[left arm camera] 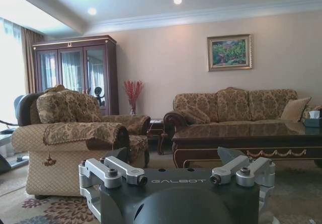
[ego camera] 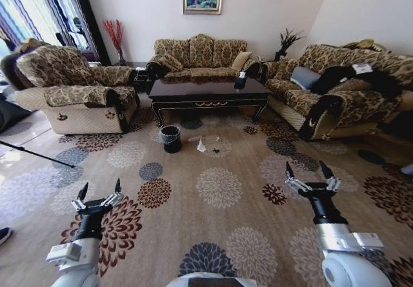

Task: Move to the front of the table and pick up the trash from the floor, then place it into the trash bin.

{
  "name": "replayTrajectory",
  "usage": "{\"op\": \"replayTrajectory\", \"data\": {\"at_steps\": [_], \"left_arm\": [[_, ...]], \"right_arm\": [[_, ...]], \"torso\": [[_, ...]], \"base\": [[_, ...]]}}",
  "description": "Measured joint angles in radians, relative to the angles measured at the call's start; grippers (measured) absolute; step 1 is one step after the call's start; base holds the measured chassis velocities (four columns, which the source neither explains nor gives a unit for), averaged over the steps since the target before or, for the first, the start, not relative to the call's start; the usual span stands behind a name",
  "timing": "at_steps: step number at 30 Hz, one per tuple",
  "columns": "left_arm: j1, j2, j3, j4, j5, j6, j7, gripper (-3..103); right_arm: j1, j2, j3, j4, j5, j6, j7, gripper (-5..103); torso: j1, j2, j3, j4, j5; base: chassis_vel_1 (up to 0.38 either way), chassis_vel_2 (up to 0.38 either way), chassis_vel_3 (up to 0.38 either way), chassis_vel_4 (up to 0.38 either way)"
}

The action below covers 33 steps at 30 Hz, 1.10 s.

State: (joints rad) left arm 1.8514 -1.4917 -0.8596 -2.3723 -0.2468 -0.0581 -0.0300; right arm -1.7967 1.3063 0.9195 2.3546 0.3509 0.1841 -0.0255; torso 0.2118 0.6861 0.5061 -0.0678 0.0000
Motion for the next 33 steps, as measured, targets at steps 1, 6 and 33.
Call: {"op": "replayTrajectory", "data": {"at_steps": [1,6,33], "left_arm": [[-0.001,0.000,0.000,0.001,0.000,0.000,0.000,100],[-0.006,0.000,0.001,0.008,0.000,0.001,0.000,100],[-0.020,0.014,-0.037,-0.128,-0.090,0.047,-0.020,100]], "right_arm": [[0.001,0.000,0.000,-0.001,0.000,0.000,0.000,100],[0.003,0.001,-0.001,-0.002,0.001,-0.001,0.000,100],[-0.008,-0.019,0.049,0.138,0.069,0.013,0.052,100]], "torso": [[-0.002,-0.005,-0.003,0.0000,0.0000],[-0.011,-0.026,-0.015,0.0000,0.0000],[-0.056,-0.143,-0.087,0.0000,-0.0003]], "base": [[0.000,0.000,0.000,0.000],[0.000,0.000,0.000,0.000],[0.000,0.000,0.000,0.000]]}}
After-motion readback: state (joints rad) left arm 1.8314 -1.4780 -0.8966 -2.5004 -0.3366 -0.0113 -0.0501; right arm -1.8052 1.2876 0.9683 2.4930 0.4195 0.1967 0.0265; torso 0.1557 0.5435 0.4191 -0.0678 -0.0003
